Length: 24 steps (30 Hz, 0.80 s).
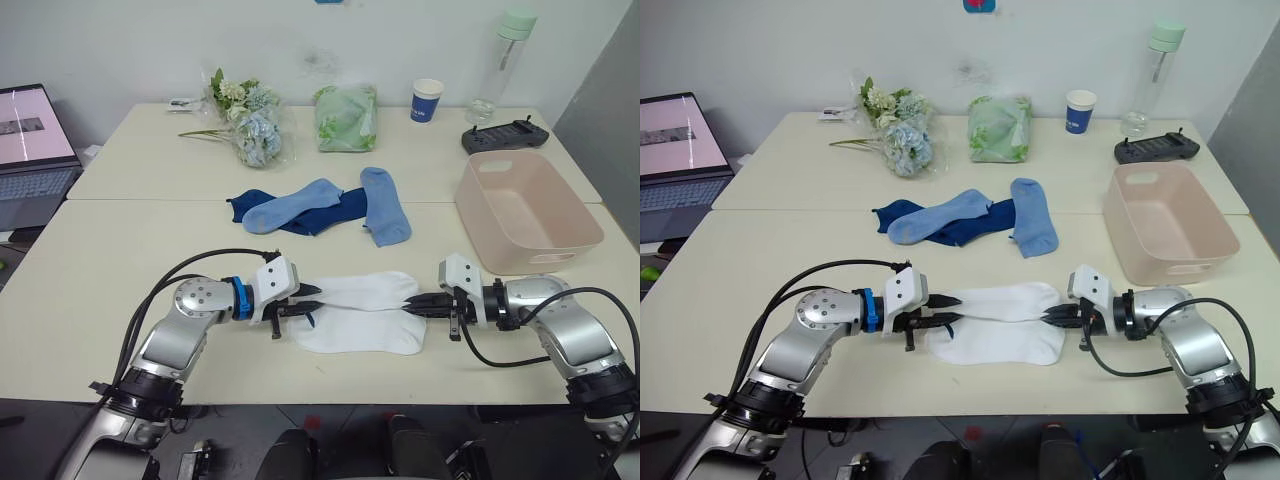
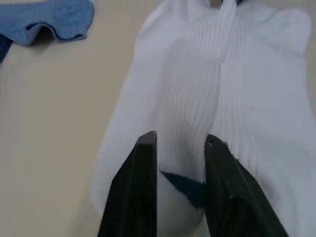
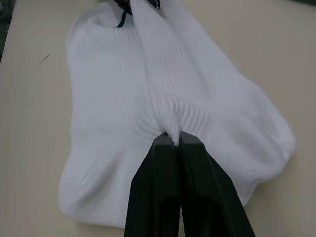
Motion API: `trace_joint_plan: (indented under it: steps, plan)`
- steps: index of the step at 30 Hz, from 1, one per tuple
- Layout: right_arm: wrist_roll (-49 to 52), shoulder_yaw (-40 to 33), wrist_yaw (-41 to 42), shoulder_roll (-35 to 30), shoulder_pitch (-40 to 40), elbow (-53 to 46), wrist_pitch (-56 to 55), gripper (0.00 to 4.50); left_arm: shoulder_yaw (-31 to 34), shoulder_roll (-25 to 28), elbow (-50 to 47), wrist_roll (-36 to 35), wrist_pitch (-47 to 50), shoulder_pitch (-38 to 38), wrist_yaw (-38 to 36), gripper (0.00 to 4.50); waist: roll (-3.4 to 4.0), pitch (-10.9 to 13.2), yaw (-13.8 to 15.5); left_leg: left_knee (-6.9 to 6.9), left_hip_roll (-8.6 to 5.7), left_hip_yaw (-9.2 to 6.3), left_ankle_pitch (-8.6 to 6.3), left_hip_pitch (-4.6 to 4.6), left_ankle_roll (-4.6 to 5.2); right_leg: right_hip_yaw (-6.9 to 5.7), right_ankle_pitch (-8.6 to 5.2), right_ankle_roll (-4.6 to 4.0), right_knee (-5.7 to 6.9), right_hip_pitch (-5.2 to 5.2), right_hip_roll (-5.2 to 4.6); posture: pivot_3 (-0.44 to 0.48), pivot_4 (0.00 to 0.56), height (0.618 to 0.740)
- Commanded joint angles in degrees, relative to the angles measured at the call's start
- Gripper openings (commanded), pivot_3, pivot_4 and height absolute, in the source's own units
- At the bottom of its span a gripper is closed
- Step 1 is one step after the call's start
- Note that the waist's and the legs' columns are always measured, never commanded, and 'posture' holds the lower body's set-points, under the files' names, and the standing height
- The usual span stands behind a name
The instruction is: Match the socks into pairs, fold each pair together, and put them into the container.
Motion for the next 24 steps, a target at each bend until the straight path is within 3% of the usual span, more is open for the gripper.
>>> trace_joint_plan:
  steps: [1,9,12,16,24]
  plan:
    - [0.83,-0.62,0.29,-0.28,-0.32,-1.92,-0.05,0.00,1.51,1.08,-1.97,-1.82,0.99,-0.15,-1.14,0.02,0.00,0.00,-0.04,0.00,0.01,0.00,0.00,0.00,0.00,0.00,0.00,0.00,0.00,0.00,0.00,0.000,0.150,0.740]
    - [1.38,-1.53,-0.38,-0.07,-1.15,-1.30,1.11,0.00,1.24,2.20,-2.73,-2.43,2.55,-0.36,-2.27,0.02,0.00,0.00,0.03,0.00,-0.01,0.00,0.00,0.00,0.00,0.00,0.00,0.00,0.00,0.00,0.00,0.000,0.150,0.740]
    - [1.96,-1.93,-0.60,0.25,-1.49,-1.18,1.57,0.69,0.89,1.94,-3.00,-2.22,2.84,-0.43,-2.13,0.00,0.00,0.00,0.03,0.00,0.00,0.00,0.00,0.00,0.00,0.00,0.00,0.00,0.00,0.00,0.00,0.000,0.150,0.740]
    - [1.89,-1.63,-0.62,0.10,-1.56,-1.55,1.61,2.03,0.97,1.83,-3.34,-2.48,3.39,-0.23,-2.17,0.00,0.00,0.00,0.03,0.00,-0.01,0.00,0.00,0.00,0.00,0.00,0.00,0.00,0.00,0.00,0.00,0.000,0.150,0.740]
    - [0.43,-0.82,-0.98,0.33,-1.49,-0.72,-0.05,2.03,1.10,1.89,-3.96,-2.85,3.92,0.02,-1.95,0.00,0.00,0.00,0.03,0.00,-0.01,0.00,0.00,0.00,0.00,0.00,0.00,0.00,0.00,0.00,0.00,0.000,0.150,0.740]
